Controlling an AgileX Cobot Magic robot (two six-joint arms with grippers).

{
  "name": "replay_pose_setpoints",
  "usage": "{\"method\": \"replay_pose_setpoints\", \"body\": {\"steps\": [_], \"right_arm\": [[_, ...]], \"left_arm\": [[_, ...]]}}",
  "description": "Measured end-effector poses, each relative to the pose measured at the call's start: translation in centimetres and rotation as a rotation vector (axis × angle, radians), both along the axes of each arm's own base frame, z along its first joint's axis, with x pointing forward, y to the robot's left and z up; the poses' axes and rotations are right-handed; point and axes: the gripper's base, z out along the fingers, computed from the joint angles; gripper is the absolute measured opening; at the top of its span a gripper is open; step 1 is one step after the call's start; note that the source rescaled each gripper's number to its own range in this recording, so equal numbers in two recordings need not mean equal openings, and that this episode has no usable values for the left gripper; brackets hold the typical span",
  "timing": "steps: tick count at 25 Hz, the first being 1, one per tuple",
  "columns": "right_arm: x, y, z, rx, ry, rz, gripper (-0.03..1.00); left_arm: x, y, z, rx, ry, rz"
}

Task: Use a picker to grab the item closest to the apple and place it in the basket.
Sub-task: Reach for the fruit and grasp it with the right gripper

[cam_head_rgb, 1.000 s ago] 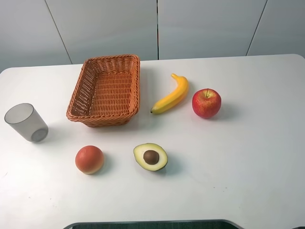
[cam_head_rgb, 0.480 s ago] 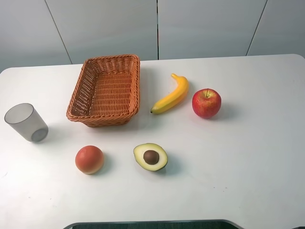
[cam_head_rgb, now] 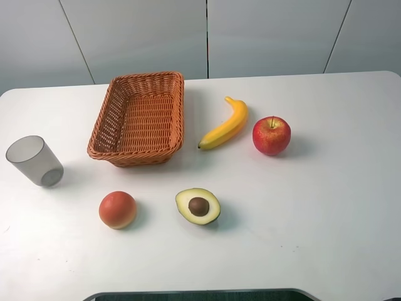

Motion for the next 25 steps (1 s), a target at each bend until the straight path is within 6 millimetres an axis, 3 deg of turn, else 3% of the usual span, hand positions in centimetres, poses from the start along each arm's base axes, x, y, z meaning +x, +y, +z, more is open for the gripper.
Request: {"method": "replay_pose_setpoints", "body": {"steps": [5, 13, 20, 25], "right_arm": [[4.2, 0.1, 1.2, -0.001, 0.162, -0.002, 1.0], [12.6, 0.7, -0.4, 0.138, 0.414, -0.074, 1.0], [20.4, 5.4, -1.8, 0.066, 0.59, 0.1, 1.0], [26.1, 9.9, -3.4, 0.036, 0.665, 0.179, 1.0]], "left_arm": [[0.0, 0.0, 0.0, 0.0, 0.0, 0.0], [0.0, 0.0, 0.0, 0.0, 0.0, 0.0], [0.0, 0.0, 0.0, 0.0, 0.0, 0.0], [0.0, 0.0, 0.0, 0.0, 0.0, 0.0]]}}
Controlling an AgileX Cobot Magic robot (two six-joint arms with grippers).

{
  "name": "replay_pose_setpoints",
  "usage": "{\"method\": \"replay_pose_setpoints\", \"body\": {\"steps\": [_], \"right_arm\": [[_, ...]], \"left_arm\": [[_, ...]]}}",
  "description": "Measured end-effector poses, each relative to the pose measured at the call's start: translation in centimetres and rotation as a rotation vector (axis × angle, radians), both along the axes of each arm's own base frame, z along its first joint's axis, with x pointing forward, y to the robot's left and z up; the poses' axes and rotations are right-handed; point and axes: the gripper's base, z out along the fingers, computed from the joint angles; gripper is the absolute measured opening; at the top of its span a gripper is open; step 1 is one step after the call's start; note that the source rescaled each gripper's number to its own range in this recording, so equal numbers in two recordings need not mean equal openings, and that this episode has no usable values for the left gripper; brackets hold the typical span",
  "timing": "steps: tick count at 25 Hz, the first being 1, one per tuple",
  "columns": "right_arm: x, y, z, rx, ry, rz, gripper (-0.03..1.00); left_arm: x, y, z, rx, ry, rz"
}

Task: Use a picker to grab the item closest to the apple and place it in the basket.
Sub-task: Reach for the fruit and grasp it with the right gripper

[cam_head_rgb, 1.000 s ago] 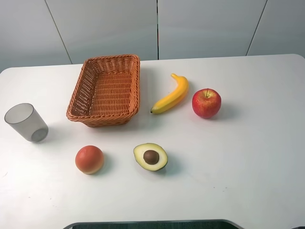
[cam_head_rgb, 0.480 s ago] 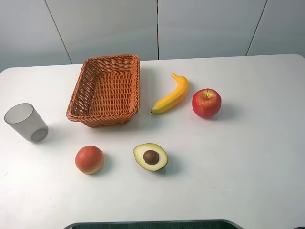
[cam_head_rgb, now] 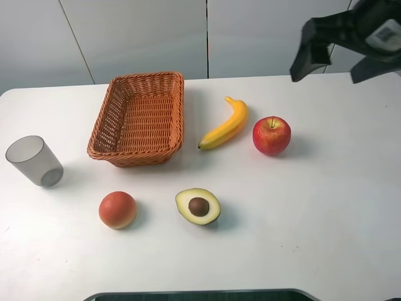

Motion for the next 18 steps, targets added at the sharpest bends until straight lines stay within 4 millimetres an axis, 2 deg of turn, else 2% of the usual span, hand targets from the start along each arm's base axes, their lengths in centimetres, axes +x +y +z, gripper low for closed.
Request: {"method": "replay_pose_setpoints", "body": {"steps": [6, 11, 14, 18], "right_arm": [[6.6, 5.4, -2.1, 0.024, 0.062, -0.018, 1.0], [10.8, 9.4, -5.3, 0.027, 0.134, -0.054, 1.0], [12.5, 10.6, -7.6, 0.031, 0.171, -0.12, 1.0], [13.8, 10.9, -11.1, -0.013, 0.205, -0.201, 1.0]], "left_arm": [[0.0, 0.0, 0.0, -0.002, 0.0, 0.001], [0.0, 0.0, 0.0, -0.002, 0.0, 0.001], [0.0, 0.0, 0.0, -0.002, 0.0, 0.001], [0.0, 0.0, 0.0, -0.002, 0.0, 0.001]]}}
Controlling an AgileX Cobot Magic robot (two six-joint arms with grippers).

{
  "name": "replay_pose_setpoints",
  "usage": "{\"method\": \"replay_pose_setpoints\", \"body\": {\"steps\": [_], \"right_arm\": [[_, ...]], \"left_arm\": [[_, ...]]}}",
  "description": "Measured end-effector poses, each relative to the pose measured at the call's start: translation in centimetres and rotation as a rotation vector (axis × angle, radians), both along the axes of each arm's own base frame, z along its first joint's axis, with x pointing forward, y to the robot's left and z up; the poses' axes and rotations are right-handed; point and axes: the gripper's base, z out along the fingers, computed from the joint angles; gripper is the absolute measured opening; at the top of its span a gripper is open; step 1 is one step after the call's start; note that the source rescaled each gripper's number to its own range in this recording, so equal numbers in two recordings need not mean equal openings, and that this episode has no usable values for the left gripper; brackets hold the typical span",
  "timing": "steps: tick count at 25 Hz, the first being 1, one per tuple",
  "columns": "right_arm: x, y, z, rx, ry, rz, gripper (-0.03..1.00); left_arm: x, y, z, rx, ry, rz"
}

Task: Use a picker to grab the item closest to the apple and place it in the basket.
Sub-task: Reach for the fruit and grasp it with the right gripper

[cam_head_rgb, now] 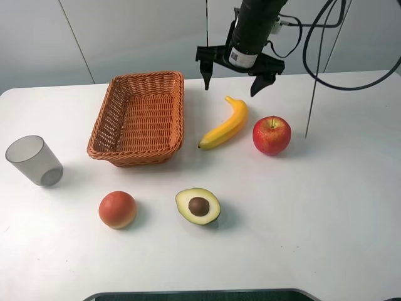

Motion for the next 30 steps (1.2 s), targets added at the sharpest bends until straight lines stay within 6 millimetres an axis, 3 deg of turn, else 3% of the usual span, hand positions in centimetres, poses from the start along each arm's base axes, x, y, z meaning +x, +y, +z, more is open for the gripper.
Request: {"method": "replay_pose_setpoints", "body": {"steps": [12, 20, 30], "right_arm": [[1.5, 0.2, -4.7, -0.029, -0.002, -0.117, 1.0], [1.9, -0.1, -5.7, -0.092, -0.022, -0.096, 1.0], [2.2, -0.2, -8.7, -0.128, 0.004, -0.083, 1.0]], "left_arm": [[0.0, 0.0, 0.0, 0.0, 0.0, 0.0], [0.0, 0.0, 0.0, 0.0, 0.0, 0.0], [0.0, 0.0, 0.0, 0.0, 0.0, 0.0]]}}
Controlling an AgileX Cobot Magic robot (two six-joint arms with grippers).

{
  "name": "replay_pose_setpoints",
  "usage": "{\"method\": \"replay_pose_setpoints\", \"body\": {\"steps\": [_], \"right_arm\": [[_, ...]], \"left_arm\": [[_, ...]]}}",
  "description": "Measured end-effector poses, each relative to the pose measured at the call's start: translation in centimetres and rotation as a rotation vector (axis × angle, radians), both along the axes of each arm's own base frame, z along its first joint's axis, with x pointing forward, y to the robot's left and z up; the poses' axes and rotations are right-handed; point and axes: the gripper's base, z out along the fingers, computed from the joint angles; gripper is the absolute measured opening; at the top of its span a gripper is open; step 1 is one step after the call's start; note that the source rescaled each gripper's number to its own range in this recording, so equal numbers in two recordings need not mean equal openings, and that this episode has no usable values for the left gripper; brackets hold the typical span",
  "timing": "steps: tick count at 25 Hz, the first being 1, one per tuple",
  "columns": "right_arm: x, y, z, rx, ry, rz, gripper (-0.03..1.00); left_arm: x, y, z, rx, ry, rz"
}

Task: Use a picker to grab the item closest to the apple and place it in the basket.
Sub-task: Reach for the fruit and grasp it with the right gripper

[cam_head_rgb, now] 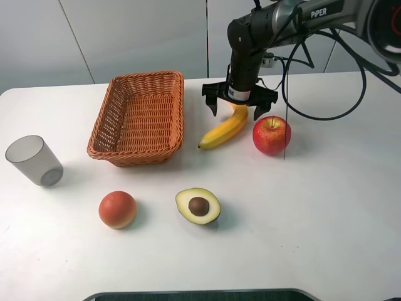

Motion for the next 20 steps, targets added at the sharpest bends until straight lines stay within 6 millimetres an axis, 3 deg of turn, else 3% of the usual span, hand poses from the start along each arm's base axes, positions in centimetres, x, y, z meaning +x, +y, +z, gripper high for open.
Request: {"method": "replay_pose_setpoints", "body": {"steps": [6, 8, 10, 12, 14, 20], "right_arm": [[-0.1, 0.1, -1.0, -0.015, 0.014, 0.014, 1.0], [-0.1, 0.2, -1.1, -0.018, 0.016, 0.021, 0.91], [-0.2, 0.2, -1.3, -0.028, 0.02, 0.03, 0.62], [-0.2, 0.2, -1.3, -0.033, 0.02, 0.034, 0.05], [-0.2, 0.3, -1.3, -0.034, 0.018, 0.038, 0.0], [-0.2, 0.3, -1.3, -0.033, 0.019, 0.036, 0.0]], "left_arm": [[0.0, 0.0, 0.0, 0.0, 0.0, 0.0], [0.0, 0.0, 0.0, 0.0, 0.0, 0.0], [0.0, 0.0, 0.0, 0.0, 0.0, 0.0], [0.0, 0.0, 0.0, 0.0, 0.0, 0.0], [0.0, 0.0, 0.0, 0.0, 0.0, 0.0], [0.0, 0.0, 0.0, 0.0, 0.0, 0.0]]}}
